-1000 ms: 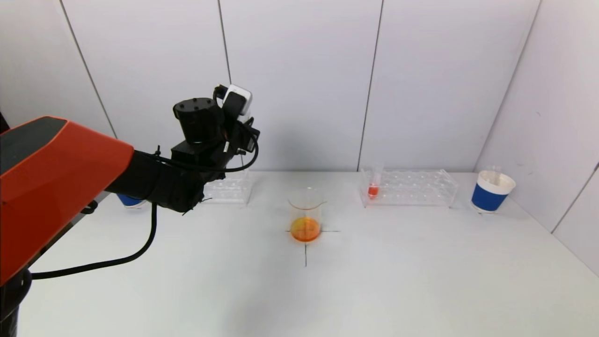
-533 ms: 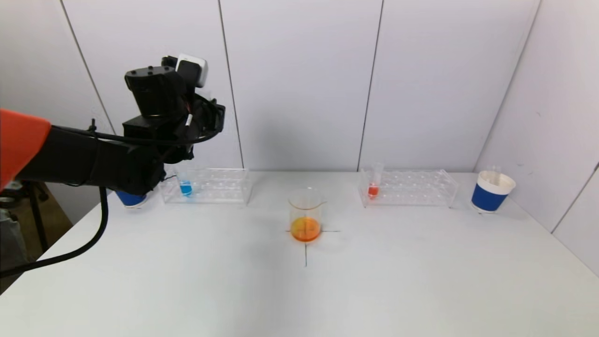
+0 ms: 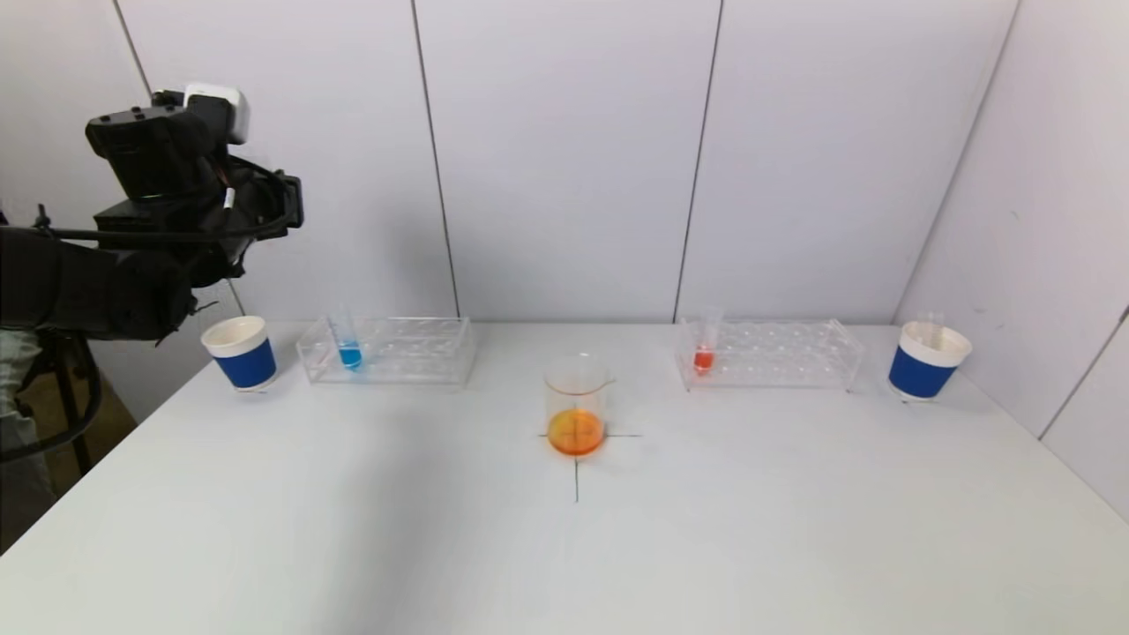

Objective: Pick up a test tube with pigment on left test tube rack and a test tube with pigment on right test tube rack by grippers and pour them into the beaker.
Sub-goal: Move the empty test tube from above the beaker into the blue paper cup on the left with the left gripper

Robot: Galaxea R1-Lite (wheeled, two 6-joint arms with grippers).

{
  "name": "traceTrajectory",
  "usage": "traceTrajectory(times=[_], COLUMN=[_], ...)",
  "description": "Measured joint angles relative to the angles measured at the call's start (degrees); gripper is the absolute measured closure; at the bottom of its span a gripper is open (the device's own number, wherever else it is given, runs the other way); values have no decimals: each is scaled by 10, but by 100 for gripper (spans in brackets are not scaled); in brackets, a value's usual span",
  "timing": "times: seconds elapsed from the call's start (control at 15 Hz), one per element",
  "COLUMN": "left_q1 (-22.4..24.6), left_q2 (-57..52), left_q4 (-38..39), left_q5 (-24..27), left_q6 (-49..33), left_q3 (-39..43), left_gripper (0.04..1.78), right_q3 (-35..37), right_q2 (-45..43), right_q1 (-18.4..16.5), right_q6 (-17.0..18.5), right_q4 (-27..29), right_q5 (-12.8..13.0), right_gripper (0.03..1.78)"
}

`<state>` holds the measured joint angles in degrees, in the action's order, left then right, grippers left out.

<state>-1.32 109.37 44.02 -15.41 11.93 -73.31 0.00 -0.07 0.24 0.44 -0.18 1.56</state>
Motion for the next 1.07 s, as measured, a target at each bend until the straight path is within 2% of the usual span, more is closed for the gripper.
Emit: traceTrajectory(times=[0.13, 0.4, 0.73, 1.07], left_q1=[36, 90, 125, 142], left_q2=[6, 30, 70, 131], left_q4=[-3, -2, -3, -3], left_q5=[20, 26, 25, 26], left_q6=[-25, -38, -55, -68], left_q3=[-1, -1, -6, -44], left_gripper=[136, 136, 136, 136], right_q3=[0, 0, 0, 0], right_q2=[0, 0, 0, 0], right_q1=[0, 0, 0, 0], right_q6=[0, 0, 0, 0], right_q4=[0, 0, 0, 0], right_q5=[0, 0, 0, 0], right_gripper=[4, 4, 4, 4])
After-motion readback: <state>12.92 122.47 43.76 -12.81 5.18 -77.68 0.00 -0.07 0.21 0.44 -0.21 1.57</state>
